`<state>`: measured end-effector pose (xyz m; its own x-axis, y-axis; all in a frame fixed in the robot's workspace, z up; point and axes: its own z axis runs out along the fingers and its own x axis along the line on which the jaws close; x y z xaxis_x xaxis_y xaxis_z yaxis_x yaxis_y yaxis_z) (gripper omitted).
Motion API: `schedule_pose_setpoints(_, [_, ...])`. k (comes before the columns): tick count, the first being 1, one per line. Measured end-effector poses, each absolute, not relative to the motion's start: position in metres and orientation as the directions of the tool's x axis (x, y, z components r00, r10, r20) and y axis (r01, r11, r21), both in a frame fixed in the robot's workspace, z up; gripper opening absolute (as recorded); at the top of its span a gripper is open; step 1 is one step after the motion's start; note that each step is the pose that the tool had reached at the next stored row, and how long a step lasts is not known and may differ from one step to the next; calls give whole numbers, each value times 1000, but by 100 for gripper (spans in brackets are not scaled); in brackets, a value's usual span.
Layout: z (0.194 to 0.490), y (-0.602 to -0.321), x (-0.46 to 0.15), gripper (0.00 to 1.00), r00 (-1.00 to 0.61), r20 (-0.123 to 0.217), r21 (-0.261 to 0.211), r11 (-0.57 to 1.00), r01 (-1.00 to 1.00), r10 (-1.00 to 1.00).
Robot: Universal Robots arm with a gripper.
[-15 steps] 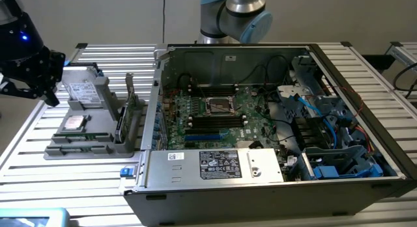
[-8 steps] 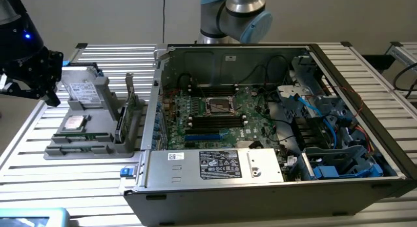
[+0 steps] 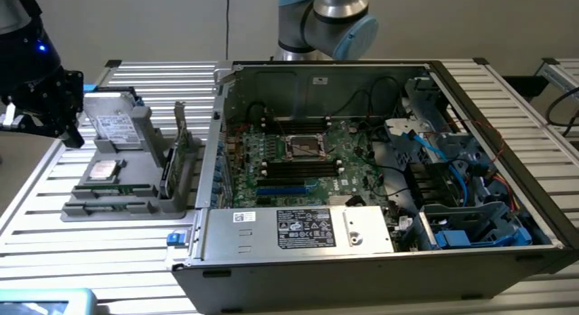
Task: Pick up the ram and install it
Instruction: 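Pick up the ram and move it above insertion slot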
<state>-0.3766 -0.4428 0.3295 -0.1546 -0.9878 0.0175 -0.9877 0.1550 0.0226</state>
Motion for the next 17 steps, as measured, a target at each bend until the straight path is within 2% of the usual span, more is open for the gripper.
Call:
schedule_pose_setpoints(9, [329,-443,-377,11,-5,18,22,5,-1000,-1000])
schedule_pose_setpoints(17, [329,-443,-377,12,17,19,22,-17,-1000,-1000])
